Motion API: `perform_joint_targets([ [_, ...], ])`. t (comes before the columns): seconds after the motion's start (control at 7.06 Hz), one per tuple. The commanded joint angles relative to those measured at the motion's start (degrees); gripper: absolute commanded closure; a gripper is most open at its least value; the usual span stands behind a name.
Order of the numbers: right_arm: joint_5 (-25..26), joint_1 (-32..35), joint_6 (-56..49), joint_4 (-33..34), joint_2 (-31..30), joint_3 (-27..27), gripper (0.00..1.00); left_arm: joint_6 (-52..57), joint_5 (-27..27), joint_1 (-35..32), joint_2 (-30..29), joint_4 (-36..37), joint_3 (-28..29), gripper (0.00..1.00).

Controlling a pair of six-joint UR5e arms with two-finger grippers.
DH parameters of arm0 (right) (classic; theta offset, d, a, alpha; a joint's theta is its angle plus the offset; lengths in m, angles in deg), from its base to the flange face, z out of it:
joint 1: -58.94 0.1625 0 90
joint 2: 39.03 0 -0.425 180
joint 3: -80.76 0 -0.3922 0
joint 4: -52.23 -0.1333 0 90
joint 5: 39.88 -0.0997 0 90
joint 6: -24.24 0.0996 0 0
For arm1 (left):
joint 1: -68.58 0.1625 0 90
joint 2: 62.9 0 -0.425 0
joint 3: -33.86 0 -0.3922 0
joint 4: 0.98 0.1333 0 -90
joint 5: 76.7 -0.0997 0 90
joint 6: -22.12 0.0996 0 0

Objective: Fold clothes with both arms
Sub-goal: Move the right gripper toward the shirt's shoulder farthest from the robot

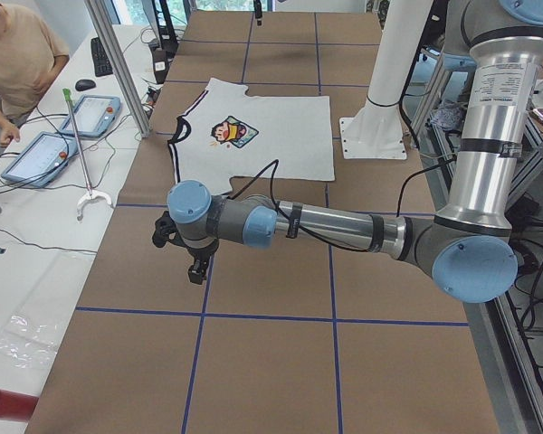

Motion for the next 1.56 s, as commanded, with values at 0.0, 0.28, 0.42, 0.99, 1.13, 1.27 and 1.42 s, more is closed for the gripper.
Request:
perform_joint_targets([
  [0.0,-0.8,-1.8,0.9,-1.8,0.7,-0.5,0.00,0.1,0.3,0.0,1.3,-0.3,-1.9,0.00],
  [0.28,2.9,-9.5,17.2,-12.9,6.9,4.8,0.00,0.0,0.5,0.1,1.3,-0.3,-2.7,0.00],
  [0.42,6.9,-13.7,26.7,-20.3,10.8,9.8,0.00,0.0,0.0,0.0,1.4,-0.3,-2.7,0.00],
  [0.99,24.4,-20.8,48.4,-41.2,27.3,33.9,0.01,-0.2,0.1,0.0,1.9,-0.3,-3.4,0.00],
  [1.13,29.0,-22.3,49.0,-41.7,28.2,35.5,0.01,-0.2,0.0,0.0,2.1,-0.3,-3.7,0.00],
  [1.27,32.0,-22.5,52.5,-45.6,29.4,39.1,0.01,-0.2,0.1,0.0,2.2,-0.3,-3.8,0.00],
  [1.42,32.3,-23.1,60.6,-47.7,32.4,43.3,0.02,-0.2,0.2,0.0,2.8,-0.3,-4.5,0.00],
])
